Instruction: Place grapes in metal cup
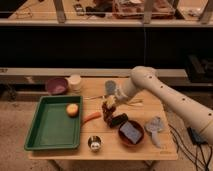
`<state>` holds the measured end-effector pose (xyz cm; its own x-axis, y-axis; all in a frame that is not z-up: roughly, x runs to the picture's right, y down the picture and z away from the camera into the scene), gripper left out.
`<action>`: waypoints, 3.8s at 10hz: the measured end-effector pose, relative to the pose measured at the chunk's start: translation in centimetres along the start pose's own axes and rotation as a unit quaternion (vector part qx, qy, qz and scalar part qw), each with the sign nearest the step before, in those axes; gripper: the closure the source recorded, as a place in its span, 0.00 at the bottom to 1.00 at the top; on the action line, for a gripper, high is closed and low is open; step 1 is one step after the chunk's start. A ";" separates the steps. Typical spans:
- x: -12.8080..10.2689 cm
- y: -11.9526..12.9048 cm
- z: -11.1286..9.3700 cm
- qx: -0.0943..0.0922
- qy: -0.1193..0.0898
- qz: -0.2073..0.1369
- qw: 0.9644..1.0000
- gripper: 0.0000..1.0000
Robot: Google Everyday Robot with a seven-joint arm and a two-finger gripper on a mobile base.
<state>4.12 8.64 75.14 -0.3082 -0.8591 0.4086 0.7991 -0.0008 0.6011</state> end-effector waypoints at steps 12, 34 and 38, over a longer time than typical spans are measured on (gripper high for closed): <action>-6.5 -7.1 -5.1 0.130 0.023 -0.129 0.983 1.00; -7.7 -16.5 -1.4 0.252 -0.001 -0.212 0.944 1.00; -7.5 -16.5 -0.8 0.254 0.019 -0.229 0.940 1.00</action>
<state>-6.34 14.71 61.55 -0.5337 -0.8456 0.0092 0.2356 -0.1382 0.9620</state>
